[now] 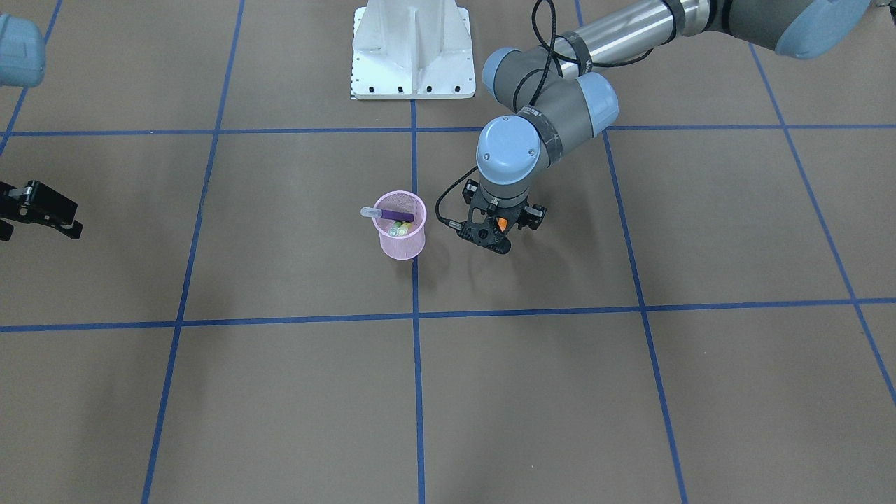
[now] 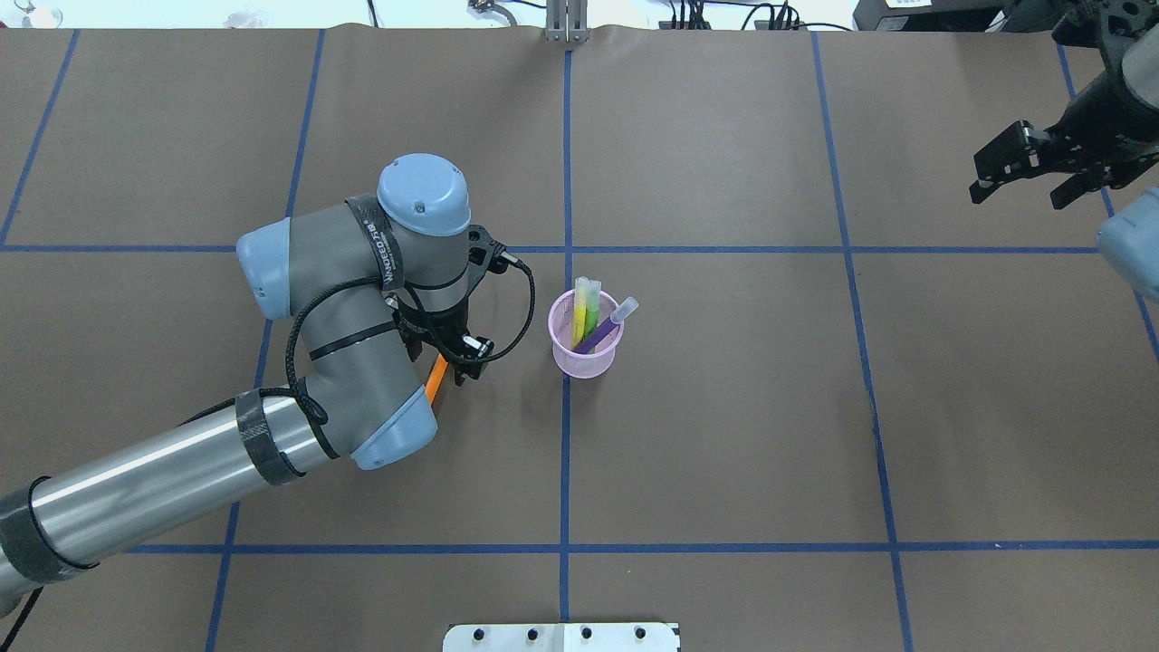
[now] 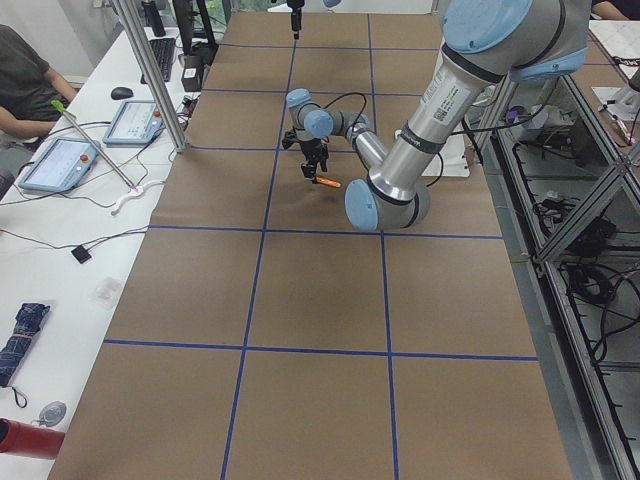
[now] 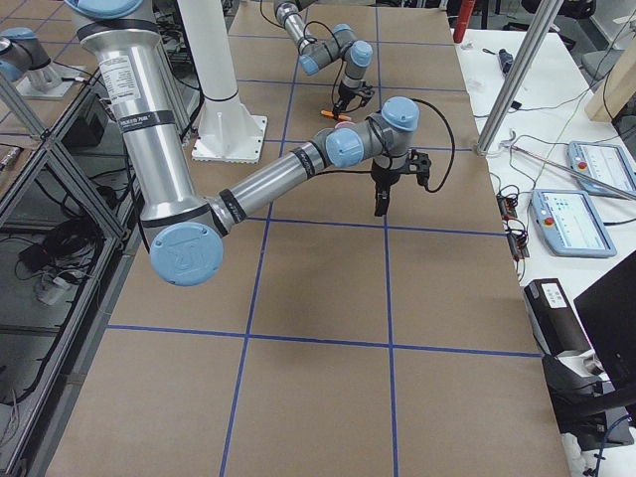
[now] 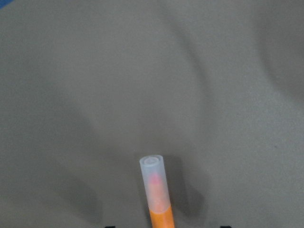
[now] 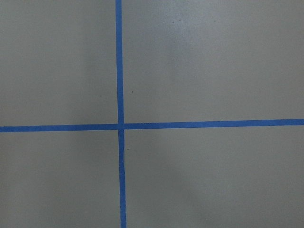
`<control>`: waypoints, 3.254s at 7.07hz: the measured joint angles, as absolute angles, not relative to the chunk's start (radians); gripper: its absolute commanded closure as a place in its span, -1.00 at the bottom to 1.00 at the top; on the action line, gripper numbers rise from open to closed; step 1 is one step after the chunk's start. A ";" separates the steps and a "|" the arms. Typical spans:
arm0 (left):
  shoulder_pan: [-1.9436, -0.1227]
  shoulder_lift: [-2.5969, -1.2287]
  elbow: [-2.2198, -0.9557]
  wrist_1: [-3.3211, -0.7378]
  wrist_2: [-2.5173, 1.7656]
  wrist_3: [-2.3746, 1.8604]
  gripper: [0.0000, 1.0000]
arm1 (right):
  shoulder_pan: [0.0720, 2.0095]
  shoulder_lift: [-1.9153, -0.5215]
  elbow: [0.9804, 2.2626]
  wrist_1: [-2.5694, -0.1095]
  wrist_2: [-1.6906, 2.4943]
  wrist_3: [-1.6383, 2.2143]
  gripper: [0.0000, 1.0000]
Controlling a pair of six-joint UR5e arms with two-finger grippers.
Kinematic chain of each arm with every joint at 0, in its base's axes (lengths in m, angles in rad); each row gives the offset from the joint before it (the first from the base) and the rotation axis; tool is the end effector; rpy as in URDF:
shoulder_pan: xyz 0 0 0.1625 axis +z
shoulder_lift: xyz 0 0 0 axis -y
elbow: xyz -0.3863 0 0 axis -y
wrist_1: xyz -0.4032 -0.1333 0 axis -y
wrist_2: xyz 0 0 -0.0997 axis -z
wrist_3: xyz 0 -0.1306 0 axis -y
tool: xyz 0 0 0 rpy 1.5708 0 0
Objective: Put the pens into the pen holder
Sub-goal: 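Grasp the orange marker with the left gripper while the right arm withdraws, then carry the orange marker over the pink cup and release it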
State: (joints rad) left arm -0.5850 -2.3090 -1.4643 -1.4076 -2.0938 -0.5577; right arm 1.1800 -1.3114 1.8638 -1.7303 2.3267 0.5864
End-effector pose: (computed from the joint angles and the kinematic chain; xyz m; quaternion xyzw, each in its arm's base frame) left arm 0.5672 -0.4573 0.2661 -0.0147 0.3366 0.2582 0.9054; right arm -0.1770 -0.5444 0.3739 -0.0097 -0.4047 0.0173 0.9142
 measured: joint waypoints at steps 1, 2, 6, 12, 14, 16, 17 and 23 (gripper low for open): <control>-0.585 -2.309 -1.461 -1.408 -2.094 -0.558 -0.27 | 1.181 -1.311 1.864 -1.730 2.326 0.587 -1.00; -0.585 -2.309 -1.459 -1.409 -2.094 -0.557 -0.27 | 1.181 -1.312 1.864 -1.730 2.326 0.588 -1.00; -0.584 -2.309 -1.454 -1.410 -2.094 -0.558 1.00 | 1.182 -1.312 1.867 -1.730 2.327 0.593 -1.00; -0.617 -2.327 -1.555 -1.398 -2.085 -0.577 1.00 | 1.199 -1.312 1.867 -1.730 2.330 0.591 -1.00; -0.600 -2.406 -1.634 -1.405 -1.935 -0.684 1.00 | 1.205 -1.310 1.867 -1.730 2.330 0.590 -1.00; -0.557 -2.473 -1.707 -1.433 -1.733 -0.772 1.00 | 1.210 -1.308 1.867 -1.730 2.330 0.588 -1.00; -0.538 -2.483 -1.732 -1.452 -1.649 -0.794 1.00 | 1.212 -1.307 1.867 -1.730 2.330 0.588 -1.00; -0.424 -2.483 -1.652 -1.566 -1.473 -0.835 0.62 | 1.213 -1.308 1.867 -1.730 2.330 0.585 -1.00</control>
State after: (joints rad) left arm -0.4241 -2.4832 -1.6519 -1.5660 -1.4734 -0.8353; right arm 1.2134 -1.3083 1.8670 -1.7297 2.3301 0.5854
